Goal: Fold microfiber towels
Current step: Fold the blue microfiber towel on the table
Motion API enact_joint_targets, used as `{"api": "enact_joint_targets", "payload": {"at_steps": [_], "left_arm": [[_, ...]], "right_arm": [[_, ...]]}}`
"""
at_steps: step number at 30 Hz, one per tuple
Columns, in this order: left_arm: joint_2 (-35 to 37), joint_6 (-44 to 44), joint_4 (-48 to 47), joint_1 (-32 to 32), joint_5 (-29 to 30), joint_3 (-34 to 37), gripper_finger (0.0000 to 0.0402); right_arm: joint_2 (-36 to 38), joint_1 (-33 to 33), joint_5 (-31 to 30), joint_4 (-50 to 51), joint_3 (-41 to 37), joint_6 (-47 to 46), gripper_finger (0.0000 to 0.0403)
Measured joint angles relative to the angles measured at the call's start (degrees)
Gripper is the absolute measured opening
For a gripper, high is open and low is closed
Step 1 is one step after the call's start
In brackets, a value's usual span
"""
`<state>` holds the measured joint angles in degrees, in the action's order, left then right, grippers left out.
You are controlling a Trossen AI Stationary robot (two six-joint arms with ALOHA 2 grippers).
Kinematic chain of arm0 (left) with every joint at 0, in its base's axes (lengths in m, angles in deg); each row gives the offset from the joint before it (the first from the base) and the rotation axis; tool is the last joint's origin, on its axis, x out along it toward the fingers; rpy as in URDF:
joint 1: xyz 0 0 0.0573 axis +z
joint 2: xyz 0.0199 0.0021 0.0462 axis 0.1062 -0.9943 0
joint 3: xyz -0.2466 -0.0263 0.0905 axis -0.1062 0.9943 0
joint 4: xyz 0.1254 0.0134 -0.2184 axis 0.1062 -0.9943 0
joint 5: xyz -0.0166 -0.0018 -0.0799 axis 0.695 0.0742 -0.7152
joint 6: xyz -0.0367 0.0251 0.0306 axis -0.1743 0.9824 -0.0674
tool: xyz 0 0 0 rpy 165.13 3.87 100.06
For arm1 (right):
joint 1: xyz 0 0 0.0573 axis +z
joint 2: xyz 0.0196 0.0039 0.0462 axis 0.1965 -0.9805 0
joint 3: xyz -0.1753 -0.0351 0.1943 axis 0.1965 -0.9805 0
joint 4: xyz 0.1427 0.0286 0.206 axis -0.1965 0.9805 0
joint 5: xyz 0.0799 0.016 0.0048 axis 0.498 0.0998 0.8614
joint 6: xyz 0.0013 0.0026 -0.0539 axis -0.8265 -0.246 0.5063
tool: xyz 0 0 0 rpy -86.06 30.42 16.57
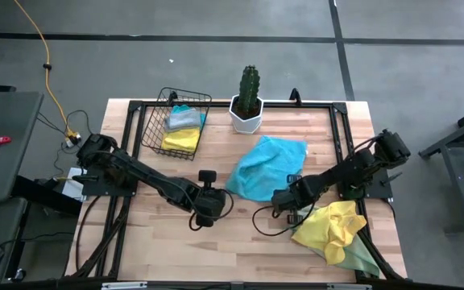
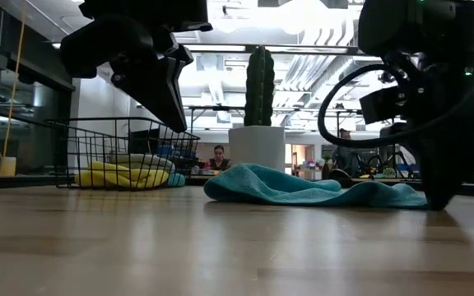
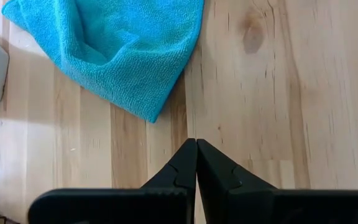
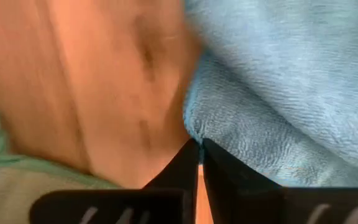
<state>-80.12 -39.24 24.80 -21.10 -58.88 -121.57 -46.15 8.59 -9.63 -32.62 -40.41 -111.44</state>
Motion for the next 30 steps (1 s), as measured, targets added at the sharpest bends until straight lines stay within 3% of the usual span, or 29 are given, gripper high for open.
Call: {"api": "enact_joint_targets", "payload": {"at_steps": [11, 19, 23, 30], "left_arm": [[0.0, -0.4, 7.2, 2.4, 2.6, 4.2, 0.0003], [0.0, -0.5, 7.3, 4.1, 6.8, 4.3, 0.0003], [0.0, -0.9, 7.9, 4.1, 8.3, 4.3, 0.0003], [-3.3, -0.4, 17.4, 5.0, 7.8, 4.3, 0.0018]], "right_arm": [[17.5, 2.8, -2.3, -1.4, 3.8, -4.3, 0.0002], [32.4, 5.0, -24.4, -2.3, 5.9, -3.8, 0.0001], [36.7, 4.7, -32.5, -1.7, 5.9, -6.0, 0.0001], [37.5, 2.0, -34.6, 0.2, 5.9, -10.9, 0.0]]}}
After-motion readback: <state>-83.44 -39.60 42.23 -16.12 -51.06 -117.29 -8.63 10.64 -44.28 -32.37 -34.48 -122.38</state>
